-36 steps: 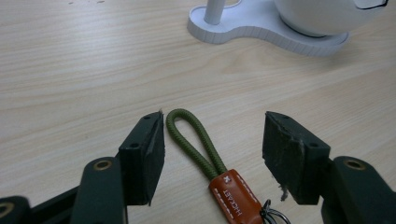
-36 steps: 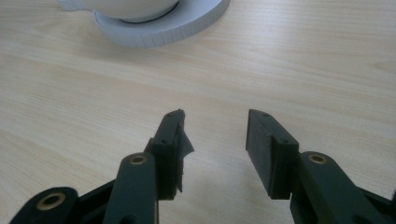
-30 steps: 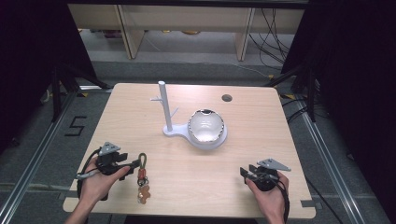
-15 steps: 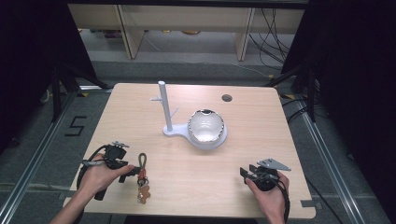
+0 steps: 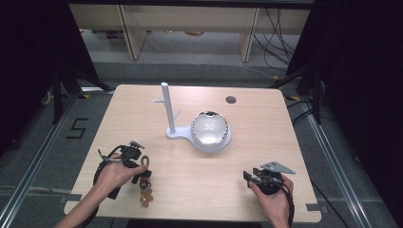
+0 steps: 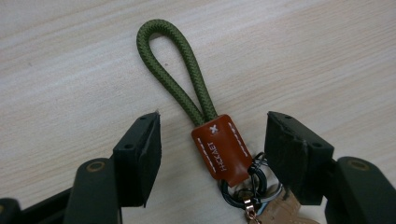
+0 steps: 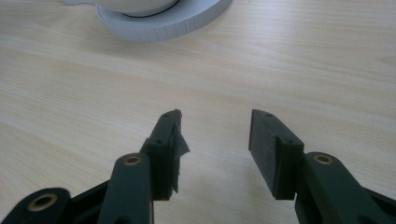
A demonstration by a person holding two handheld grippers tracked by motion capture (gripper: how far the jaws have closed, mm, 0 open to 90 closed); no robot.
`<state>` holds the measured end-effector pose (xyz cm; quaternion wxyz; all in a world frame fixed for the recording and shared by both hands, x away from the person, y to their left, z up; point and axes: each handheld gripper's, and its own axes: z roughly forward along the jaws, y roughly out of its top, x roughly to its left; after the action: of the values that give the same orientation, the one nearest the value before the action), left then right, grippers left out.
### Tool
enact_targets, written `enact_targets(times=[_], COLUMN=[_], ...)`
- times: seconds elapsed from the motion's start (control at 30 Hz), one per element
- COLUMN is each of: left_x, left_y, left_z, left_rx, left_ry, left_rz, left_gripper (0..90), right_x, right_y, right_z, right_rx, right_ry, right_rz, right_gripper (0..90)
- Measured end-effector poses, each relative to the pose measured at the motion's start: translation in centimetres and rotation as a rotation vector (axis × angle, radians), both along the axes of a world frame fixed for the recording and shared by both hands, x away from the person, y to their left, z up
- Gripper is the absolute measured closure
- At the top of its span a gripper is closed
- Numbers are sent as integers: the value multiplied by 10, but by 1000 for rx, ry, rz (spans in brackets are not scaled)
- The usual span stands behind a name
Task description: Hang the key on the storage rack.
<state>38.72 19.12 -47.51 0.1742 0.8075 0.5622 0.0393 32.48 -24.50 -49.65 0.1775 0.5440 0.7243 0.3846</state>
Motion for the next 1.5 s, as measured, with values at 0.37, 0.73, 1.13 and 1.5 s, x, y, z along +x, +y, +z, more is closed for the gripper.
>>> enact_targets(times=[0.37, 0.73, 1.13, 1.5], left_x=[2, 5, 1, -1], left_y=[-8, -9, -9, -3], left_z=[-5, -8, -9, -8], left_rx=[53, 80, 112, 102], left_ry=[33, 77, 34, 19], left_rz=[2, -41, -97, -165], left_gripper=[414, 519, 661, 677], right_x=[0, -1, -1, -3], right_y=[0, 0, 0, 2], right_z=[-1, 0, -1, 0], right_rx=[2, 13, 27, 26], right_ry=[6, -1, -11, 18], right_rz=[6, 9, 20, -6], right_gripper=[543, 543, 543, 540])
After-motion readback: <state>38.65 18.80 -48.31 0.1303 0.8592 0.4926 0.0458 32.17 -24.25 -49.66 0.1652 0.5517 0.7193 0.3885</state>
